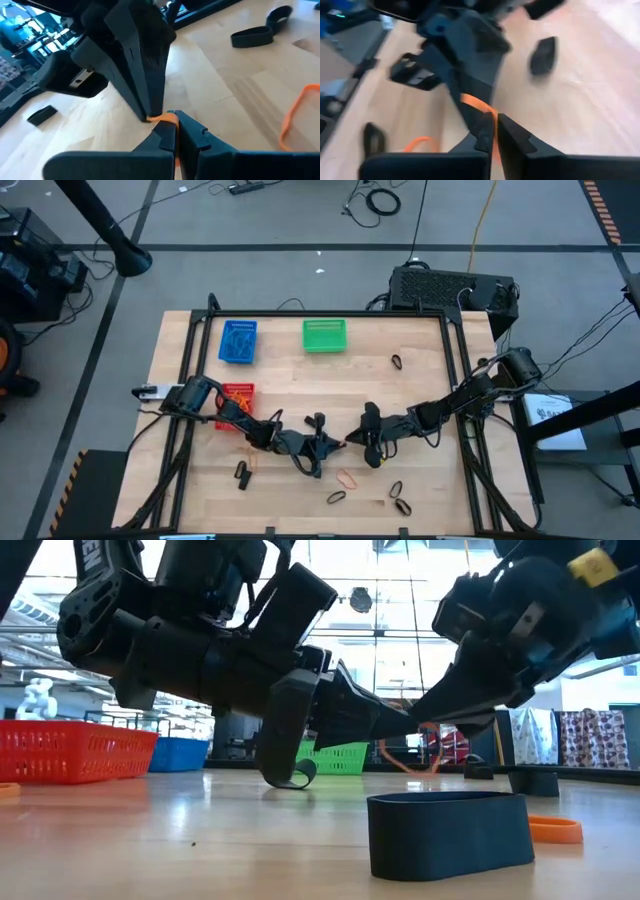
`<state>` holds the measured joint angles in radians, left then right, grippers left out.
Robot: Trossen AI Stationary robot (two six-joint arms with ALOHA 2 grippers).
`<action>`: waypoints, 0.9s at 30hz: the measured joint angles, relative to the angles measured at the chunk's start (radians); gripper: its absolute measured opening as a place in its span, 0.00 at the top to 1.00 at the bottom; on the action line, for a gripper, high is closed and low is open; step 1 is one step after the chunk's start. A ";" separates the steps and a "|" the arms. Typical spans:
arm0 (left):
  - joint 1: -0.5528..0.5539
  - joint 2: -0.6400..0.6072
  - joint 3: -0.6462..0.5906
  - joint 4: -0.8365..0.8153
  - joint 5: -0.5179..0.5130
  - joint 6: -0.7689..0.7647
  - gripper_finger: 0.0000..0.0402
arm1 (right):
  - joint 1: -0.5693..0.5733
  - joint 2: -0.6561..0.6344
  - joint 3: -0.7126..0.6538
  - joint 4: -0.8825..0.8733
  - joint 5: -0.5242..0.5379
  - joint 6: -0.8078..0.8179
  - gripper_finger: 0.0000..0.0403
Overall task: Sort rubber bands into baskets
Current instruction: Put the orange rubber band into the red bin
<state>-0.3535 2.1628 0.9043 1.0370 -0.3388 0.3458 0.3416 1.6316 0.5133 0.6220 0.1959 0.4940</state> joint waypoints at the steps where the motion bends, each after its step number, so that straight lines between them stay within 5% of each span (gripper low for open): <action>1: -0.003 0.000 0.000 0.000 -0.007 0.000 0.99 | 0.000 0.000 0.000 -0.009 0.017 0.001 0.94; 6: -0.034 -0.052 0.000 -0.145 -0.114 0.036 0.99 | 0.001 0.000 0.000 -0.032 0.045 0.002 0.82; 15: -0.107 -0.392 0.000 -0.823 -0.319 -0.028 0.99 | 0.001 0.000 0.000 -0.081 0.041 0.000 0.64; 21: -0.120 -0.633 0.000 -1.435 -0.301 -0.370 1.00 | 0.001 0.000 0.000 -0.086 0.040 0.002 0.61; 27: -0.069 -0.751 0.000 -2.021 -0.107 -0.837 1.00 | 0.001 0.000 0.000 -0.081 0.039 0.000 0.61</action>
<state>-0.4228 1.4121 0.9039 -0.9840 -0.4458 -0.4909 0.3424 1.6314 0.5131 0.5412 0.2352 0.4942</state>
